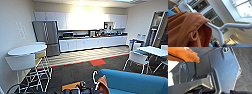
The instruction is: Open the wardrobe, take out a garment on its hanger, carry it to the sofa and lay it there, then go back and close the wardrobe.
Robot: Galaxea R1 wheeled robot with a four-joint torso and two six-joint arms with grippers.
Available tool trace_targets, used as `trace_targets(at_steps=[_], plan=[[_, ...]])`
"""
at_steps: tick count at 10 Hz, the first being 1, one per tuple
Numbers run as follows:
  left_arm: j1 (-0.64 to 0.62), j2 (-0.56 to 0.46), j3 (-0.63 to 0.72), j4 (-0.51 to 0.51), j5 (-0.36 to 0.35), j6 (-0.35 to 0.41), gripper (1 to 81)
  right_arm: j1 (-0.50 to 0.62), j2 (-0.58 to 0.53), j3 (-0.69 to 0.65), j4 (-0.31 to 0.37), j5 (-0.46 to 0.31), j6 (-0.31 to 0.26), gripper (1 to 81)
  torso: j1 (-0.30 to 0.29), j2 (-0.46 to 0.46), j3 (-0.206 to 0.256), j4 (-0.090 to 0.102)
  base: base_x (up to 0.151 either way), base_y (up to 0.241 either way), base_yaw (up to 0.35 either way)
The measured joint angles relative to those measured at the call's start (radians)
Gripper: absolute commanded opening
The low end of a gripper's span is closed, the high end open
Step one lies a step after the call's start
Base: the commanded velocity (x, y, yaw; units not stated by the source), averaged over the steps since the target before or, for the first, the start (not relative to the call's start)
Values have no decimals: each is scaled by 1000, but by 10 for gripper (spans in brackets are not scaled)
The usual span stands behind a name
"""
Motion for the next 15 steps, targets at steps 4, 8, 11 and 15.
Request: trace_targets(at_steps=[4, 8, 11, 15], plan=[[0, 1, 0, 1, 0, 0, 10, 1, 0, 1, 1, 2, 0, 811, 0, 0, 0, 137, 0, 0, -243], [0, 22, 0, 1, 23, 0, 10, 8, 0, 1, 19, 4, 0, 811, 0, 0, 0, 161, 0, 0, -243], [0, 35, -1, 5, 31, 1, 10, 6, 0, 1, 20, 4, 0, 811, 0, 0, 0, 161, 0, 0, -243], [0, 49, -3, 8, 33, 1, 10, 5, 0, 1, 21, 17, 0, 811, 0, 0, 0, 161, 0, 0, -243]])
